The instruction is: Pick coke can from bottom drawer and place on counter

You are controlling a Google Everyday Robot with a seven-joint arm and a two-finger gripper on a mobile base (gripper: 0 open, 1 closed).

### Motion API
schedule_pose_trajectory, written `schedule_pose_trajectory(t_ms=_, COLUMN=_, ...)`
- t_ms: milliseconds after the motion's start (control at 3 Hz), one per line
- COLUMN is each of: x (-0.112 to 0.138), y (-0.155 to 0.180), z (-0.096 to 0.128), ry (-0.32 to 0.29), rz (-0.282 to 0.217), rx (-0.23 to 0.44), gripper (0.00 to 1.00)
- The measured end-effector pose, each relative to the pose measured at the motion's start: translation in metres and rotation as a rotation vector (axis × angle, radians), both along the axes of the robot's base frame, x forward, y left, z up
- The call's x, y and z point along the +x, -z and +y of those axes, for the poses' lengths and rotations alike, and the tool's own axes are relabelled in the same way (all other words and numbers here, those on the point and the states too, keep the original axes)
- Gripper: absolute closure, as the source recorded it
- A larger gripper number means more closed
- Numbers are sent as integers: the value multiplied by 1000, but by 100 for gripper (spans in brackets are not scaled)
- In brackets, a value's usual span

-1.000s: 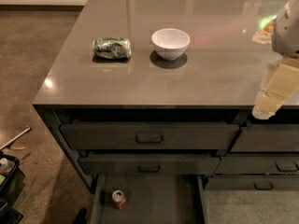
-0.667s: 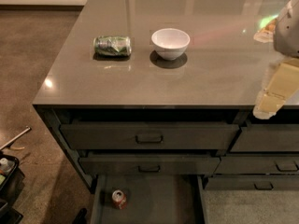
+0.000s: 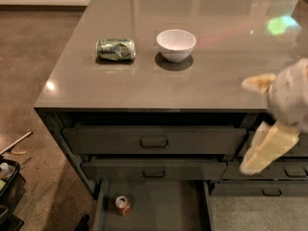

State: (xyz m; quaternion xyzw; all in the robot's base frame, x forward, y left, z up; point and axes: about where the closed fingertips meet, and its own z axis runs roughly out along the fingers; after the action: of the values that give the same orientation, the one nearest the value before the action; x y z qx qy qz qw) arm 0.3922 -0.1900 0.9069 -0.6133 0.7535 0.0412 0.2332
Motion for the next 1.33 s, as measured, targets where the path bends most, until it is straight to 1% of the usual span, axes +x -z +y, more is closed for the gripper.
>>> schedule_pose_trajectory(t_ms=333, x=-23, y=64, z=37, ry=-29, rz=4, rx=171, gripper=0)
schedule_pose_trajectory(t_ms=667, x=-46, y=87, z=44, ry=16, rz=35, rx=242, gripper=0)
schedule_pose_trajectory(t_ms=1000, x=-46, y=87, z=44, ry=17, rz=37, rx=243, gripper=0)
schedule_pose_trajectory(t_ms=1333, x=-39, y=117, z=53, ry=7, rz=12, rx=310, gripper=0)
